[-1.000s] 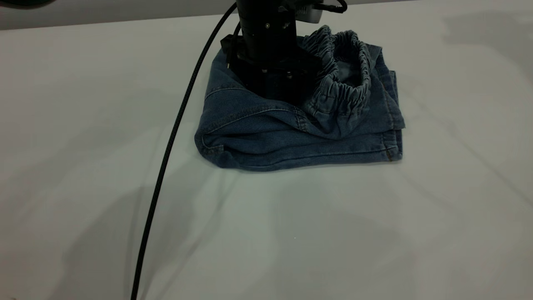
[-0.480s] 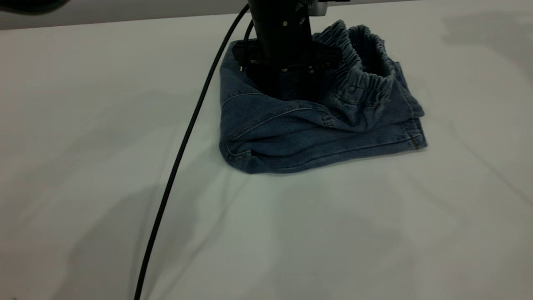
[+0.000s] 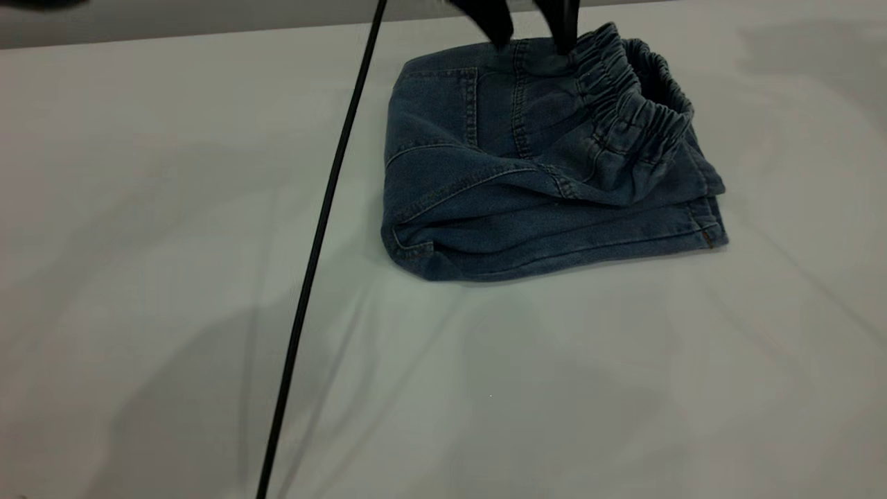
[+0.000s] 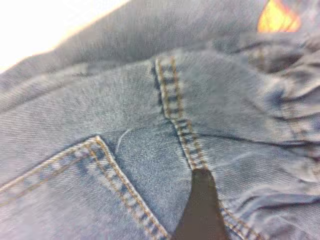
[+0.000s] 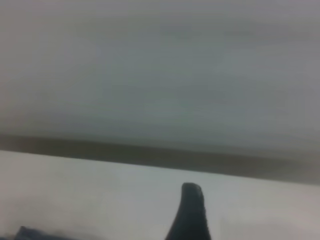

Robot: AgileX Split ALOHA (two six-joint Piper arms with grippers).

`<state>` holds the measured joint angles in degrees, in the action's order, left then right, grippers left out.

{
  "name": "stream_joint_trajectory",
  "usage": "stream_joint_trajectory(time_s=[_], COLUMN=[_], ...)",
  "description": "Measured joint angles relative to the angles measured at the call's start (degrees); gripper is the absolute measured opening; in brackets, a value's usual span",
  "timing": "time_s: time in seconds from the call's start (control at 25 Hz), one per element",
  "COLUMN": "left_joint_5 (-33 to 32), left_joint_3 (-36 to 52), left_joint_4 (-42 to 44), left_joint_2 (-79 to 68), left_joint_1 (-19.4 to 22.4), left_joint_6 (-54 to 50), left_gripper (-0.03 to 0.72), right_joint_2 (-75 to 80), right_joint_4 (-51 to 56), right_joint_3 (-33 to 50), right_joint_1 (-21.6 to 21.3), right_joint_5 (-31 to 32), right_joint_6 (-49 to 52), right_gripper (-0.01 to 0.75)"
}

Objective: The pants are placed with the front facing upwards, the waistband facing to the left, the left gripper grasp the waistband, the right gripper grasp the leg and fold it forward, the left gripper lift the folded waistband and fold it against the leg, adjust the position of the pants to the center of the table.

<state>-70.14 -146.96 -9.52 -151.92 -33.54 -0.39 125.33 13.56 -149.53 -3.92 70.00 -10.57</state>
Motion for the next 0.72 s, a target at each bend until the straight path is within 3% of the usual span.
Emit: stream_joint_trajectory(time_s=[0.24,0.72], left_joint_5=[-0.06,-0.06], left_joint_3=[0.00,-0.02], left_joint_4=[1.90,20.48], left_joint_2=[6.66,24.55], left_joint_1=[0.29,0.34], left_joint_6=[1.68,1.91], left_gripper=[0.509,0.509], right_joint_2=[-4.69,-20.02], right_joint_4=[1.66,4.36], right_joint_3=[0.75,7.70], right_joint_1=[0.00,0.00], right_joint_5=[0.00,0.00], right_joint_6=[0.80,3.58], right_gripper=[0.518,0.518])
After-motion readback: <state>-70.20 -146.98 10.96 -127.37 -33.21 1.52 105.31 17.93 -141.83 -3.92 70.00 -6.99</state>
